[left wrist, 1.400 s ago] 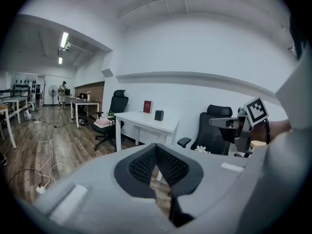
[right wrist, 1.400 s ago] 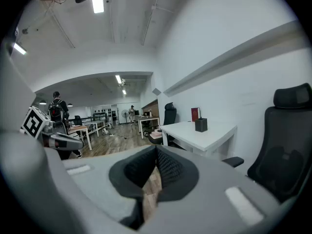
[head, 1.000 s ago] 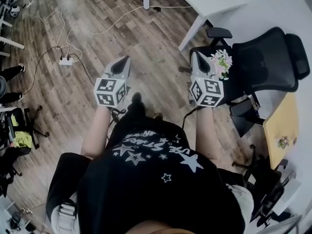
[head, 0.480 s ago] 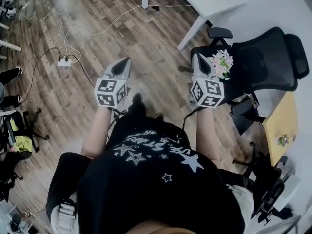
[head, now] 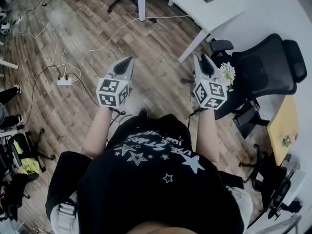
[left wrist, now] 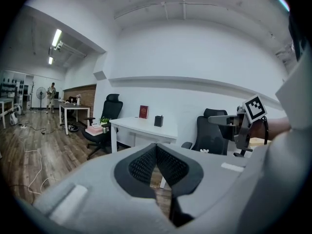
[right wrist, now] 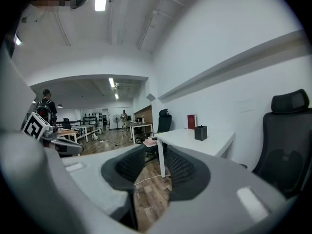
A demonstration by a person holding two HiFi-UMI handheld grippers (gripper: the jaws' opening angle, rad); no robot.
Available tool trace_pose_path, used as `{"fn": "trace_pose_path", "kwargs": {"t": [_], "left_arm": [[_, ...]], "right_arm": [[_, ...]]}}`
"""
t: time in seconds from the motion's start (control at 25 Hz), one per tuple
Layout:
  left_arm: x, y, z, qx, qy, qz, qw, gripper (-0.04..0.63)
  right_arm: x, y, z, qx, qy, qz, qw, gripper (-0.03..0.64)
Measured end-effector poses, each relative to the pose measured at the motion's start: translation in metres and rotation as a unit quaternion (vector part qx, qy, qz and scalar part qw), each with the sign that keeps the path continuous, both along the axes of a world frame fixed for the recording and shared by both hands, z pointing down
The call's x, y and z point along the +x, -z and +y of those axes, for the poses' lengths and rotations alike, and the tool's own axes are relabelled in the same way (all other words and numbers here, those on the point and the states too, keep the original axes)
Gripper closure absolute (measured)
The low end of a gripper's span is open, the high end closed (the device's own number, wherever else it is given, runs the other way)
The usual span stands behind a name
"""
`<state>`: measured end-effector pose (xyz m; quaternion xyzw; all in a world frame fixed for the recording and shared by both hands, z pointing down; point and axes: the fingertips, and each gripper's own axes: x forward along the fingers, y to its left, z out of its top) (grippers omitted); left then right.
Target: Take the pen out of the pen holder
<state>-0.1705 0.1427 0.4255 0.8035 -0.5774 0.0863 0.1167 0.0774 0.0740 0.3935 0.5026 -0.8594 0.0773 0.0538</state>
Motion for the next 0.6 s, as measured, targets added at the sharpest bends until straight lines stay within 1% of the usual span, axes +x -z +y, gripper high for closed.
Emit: {"fn": "trace_pose_path", "kwargs": {"t": [0.08, 0.16, 0.2, 0.4, 0.6], "left_arm": [[-0.011, -0.003, -0.007, -0.005, -0.006, 0.000, 1.0000, 0.584], [-0.019, -0.007, -0.013, -0.012, -0.008, 0.002, 0.9999, 0.584], [-0.022, -0.010, -0.016, -0.016, -0.009, 0.005, 0.9998, 0.584], [-0.027, -0.023, -0.039, -0.033, -0.008, 0.012, 0.9994, 0.584], [-0.019, -0.023, -0.081, -0.031, -0.012, 0.012, 0.9994, 0.584]], "right_arm": [[-0.008, -0.006, -0.003, -0.011, -0.007, -0.001, 1.000, 0.436], [-0.015, -0.014, -0.007, -0.025, -0.007, 0.002, 1.000, 0.425], [-0.017, -0.017, -0.009, -0.031, -0.007, 0.003, 0.999, 0.406], [-0.015, -0.029, -0.036, -0.049, -0.015, 0.002, 0.999, 0.405], [-0.019, -0.032, -0.083, -0.045, -0.010, -0.002, 0.999, 0.405]]}}
